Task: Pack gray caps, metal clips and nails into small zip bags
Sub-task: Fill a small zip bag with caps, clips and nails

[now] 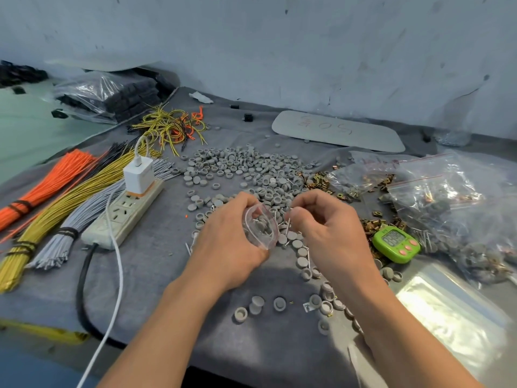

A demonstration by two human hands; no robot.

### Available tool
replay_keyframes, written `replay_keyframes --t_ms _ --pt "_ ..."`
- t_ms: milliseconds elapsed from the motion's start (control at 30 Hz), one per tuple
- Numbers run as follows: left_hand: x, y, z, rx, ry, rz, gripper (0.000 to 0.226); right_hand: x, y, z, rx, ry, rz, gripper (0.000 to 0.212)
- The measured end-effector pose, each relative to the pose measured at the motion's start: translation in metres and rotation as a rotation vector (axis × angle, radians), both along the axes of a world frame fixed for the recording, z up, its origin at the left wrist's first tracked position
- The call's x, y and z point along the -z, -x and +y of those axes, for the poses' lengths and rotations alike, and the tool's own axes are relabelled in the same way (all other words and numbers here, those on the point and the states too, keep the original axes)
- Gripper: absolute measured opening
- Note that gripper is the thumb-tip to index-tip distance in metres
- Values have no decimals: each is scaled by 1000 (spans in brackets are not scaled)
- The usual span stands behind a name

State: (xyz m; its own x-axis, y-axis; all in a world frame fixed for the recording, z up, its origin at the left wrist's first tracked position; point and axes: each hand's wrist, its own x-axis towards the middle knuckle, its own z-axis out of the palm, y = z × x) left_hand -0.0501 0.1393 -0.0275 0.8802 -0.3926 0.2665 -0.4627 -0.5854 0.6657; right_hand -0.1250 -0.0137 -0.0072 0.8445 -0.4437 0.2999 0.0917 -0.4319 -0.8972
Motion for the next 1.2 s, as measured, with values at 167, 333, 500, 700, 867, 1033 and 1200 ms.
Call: replay_keyframes --t_ms 167,333,500,700,867,1033,1200 --pt "-3 3 -2 55 36 17 49 1 -6 14 1 100 1 19" --pt "-5 2 1 89 122 13 47 0 -14 26 7 121 11 17" --pt "-6 -4 10 -7 237 -40 49 -3 -12 4 82 239 14 18" --pt "-10 -7 22 -125 335 -135 53 19 -16 -6 23 911 395 37" --pt "-7 -8 27 -134 270 -136 57 29 -22 -4 46 1035 401 46" --pt "-6 -7 28 -128 227 -118 57 31 -22 4 134 1109 408 39" --pt "-6 -5 25 -98 233 -108 55 32 -21 8 218 1150 444 49"
